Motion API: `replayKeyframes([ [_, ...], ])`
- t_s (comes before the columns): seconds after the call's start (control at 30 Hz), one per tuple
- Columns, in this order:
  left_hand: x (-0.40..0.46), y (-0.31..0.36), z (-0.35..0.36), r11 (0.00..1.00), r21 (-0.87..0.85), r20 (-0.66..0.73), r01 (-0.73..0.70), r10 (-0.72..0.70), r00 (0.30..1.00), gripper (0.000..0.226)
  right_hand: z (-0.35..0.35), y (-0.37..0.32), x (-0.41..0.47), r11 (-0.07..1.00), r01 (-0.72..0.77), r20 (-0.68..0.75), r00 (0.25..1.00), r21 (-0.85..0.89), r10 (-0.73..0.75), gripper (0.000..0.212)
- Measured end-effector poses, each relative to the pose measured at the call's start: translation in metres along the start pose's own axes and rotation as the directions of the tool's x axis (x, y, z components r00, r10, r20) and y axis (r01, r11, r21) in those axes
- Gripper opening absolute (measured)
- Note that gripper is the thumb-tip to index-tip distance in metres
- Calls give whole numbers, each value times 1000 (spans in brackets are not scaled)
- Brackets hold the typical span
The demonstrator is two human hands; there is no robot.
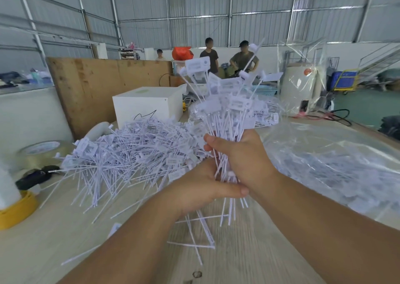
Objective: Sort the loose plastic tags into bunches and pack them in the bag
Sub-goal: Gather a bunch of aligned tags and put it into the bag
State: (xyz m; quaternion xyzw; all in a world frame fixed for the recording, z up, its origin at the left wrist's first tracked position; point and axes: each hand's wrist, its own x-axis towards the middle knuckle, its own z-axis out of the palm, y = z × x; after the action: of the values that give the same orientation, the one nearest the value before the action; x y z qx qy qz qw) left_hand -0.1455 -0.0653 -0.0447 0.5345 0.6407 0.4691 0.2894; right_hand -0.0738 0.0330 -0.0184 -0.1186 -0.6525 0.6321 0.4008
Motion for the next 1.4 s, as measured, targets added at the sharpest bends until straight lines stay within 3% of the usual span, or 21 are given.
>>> replayKeyframes([
  [0.07,1,-1,2,1000,29,-44,-8,9,999,28,-1,1,1,999,-33,10,999,35,33,13],
  [0.2,7,-3,9,999,44,-183,-12,20,983,34,0,5,2,986,-92,41,995,140,87,18],
  [0.37,11,-6,12,999,32,-219,35,-28,975,24,-7,6,3,986,-166,130,978,0,165,9],
  [0.53,7,-5,11,961,274,-247,39,31,969,7,-11,2,1,976,-215,117,971,42,209,9],
  [0.67,4,-4,10,915,391,-427,104,80,901,50,-17,0,2,970,-228,62,973,87,223,6],
  [0.73,2,0,11,888,446,-482,111,133,866,54,-19,1,3,972,-214,50,976,94,210,4],
  [0.83,0,4,11,832,548,-532,88,266,804,39,-23,6,3,982,-179,57,983,66,175,9],
  [0.9,-1,7,13,820,573,-484,12,326,812,24,-24,9,1,981,-178,62,983,77,173,9],
  [0.97,-2,8,14,843,536,-435,-53,329,838,17,-25,13,0,980,-191,46,981,61,188,9],
  [1.13,-3,6,6,955,263,-360,-135,227,905,9,-27,19,2,969,-243,23,970,41,242,16],
  [1.27,-7,7,-2,952,241,-316,-186,258,913,9,-28,22,-1,965,-251,54,967,72,248,11],
  [1.4,-9,10,-7,970,147,-308,-191,229,923,9,-32,28,1,928,-351,62,936,125,345,15],
])
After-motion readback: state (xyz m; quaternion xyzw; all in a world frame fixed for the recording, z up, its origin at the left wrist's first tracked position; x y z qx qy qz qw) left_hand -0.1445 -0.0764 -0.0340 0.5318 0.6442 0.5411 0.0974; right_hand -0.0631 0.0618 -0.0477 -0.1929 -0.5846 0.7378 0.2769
